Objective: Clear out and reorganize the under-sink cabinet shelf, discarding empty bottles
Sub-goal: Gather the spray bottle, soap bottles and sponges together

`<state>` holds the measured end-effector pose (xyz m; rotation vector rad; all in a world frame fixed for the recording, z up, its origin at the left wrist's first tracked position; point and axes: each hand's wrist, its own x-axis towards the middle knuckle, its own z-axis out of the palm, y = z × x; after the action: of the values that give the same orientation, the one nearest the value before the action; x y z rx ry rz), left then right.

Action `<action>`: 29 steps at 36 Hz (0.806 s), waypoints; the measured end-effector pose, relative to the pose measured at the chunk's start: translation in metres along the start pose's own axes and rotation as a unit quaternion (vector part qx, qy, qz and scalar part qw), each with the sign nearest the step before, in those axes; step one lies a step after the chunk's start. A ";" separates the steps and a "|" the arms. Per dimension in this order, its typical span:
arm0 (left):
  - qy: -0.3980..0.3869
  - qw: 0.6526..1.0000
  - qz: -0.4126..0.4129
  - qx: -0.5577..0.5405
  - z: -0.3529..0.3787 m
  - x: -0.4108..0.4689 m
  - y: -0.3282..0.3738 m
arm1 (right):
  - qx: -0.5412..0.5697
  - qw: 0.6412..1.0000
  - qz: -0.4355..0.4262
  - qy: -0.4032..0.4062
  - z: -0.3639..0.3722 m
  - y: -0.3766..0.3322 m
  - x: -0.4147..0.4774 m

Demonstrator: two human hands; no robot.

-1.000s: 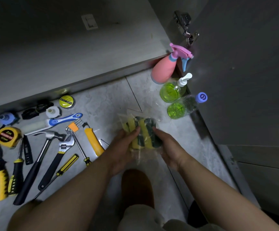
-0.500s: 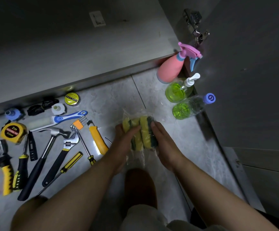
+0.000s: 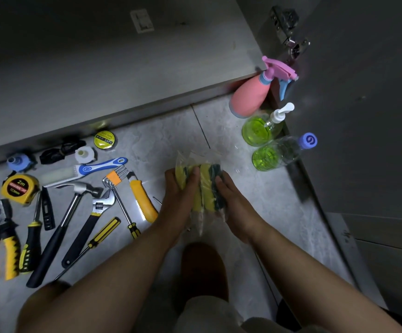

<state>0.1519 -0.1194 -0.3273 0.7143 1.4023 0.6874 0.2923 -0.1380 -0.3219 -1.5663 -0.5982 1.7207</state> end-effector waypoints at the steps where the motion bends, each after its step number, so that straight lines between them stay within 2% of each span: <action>1: 0.009 0.999 -0.001 0.032 0.002 0.002 0.003 | -0.017 1.000 -0.009 0.003 0.001 0.000 0.000; 3: 0.030 0.994 0.007 0.108 0.004 0.006 0.008 | -0.052 0.998 -0.036 0.009 0.004 -0.002 0.001; 5: 0.027 0.991 0.019 0.126 0.005 0.007 0.014 | -0.087 0.994 -0.062 0.024 0.006 -0.009 0.002; 10: -0.074 0.996 -0.012 -0.039 -0.003 0.014 0.016 | -0.128 0.984 -0.123 0.030 0.007 -0.024 0.003; 13: -0.071 0.993 -0.035 -0.083 -0.006 0.018 0.017 | -0.018 0.995 -0.088 0.041 0.002 -0.029 0.004; 17: -0.041 0.976 -0.079 -0.199 0.000 0.028 0.028 | 0.115 0.979 0.020 0.165 -0.002 -0.023 -0.001; 20: -0.040 0.979 -0.073 -0.185 0.011 0.032 0.041 | 0.217 0.965 0.104 0.103 0.003 -0.020 -0.006; 24: -0.058 0.984 -0.057 -0.161 0.024 0.034 0.059 | 0.290 0.954 0.069 0.033 0.007 -0.033 0.006; 29: -0.076 0.990 -0.054 -0.109 0.027 0.047 0.076 | 0.289 0.952 0.057 0.083 0.004 -0.046 0.032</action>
<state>0.1803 -0.0363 -0.2951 0.5032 1.1965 0.6752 0.2981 -0.0837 -0.3077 -1.3128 0.0879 1.6264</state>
